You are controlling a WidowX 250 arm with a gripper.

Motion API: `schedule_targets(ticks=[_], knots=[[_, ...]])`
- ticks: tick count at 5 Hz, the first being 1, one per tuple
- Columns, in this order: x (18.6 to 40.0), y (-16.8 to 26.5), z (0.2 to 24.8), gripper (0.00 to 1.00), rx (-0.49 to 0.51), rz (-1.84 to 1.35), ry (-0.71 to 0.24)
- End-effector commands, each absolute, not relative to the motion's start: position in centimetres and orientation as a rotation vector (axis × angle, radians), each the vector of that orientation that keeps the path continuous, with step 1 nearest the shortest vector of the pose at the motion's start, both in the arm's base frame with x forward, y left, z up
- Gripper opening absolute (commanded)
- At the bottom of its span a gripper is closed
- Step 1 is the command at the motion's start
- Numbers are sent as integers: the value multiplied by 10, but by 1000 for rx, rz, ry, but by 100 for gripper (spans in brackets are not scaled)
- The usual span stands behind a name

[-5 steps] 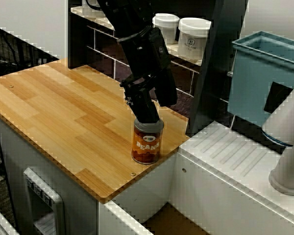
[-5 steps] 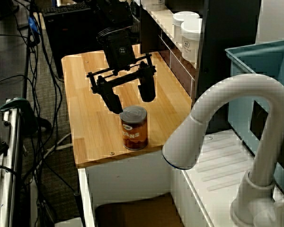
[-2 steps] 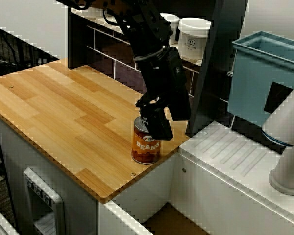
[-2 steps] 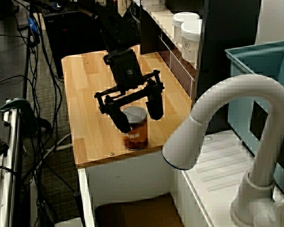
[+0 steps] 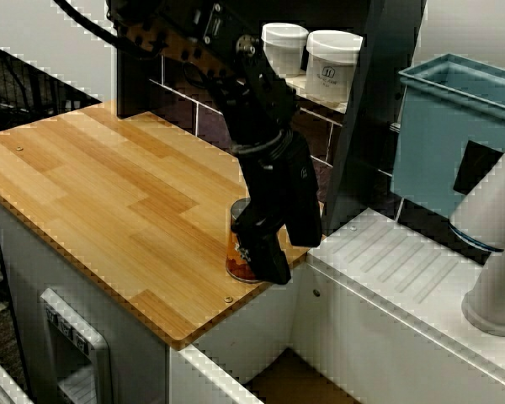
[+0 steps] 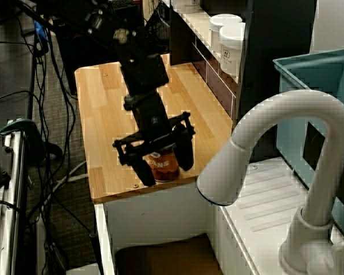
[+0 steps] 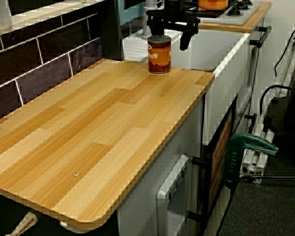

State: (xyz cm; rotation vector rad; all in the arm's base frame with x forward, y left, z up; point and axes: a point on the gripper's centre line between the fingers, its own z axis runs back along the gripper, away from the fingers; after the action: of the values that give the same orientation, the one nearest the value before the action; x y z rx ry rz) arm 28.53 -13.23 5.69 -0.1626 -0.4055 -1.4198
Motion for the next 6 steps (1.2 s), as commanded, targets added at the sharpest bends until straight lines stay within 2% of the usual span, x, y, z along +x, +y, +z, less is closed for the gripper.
schedule_targets(ticks=[1, 3, 6], knots=[[274, -117, 50, 100, -136, -1406, -419], [277, -92, 60, 100, -137, -1384, -420], [267, -31, 71, 100, -153, -1409, -377]])
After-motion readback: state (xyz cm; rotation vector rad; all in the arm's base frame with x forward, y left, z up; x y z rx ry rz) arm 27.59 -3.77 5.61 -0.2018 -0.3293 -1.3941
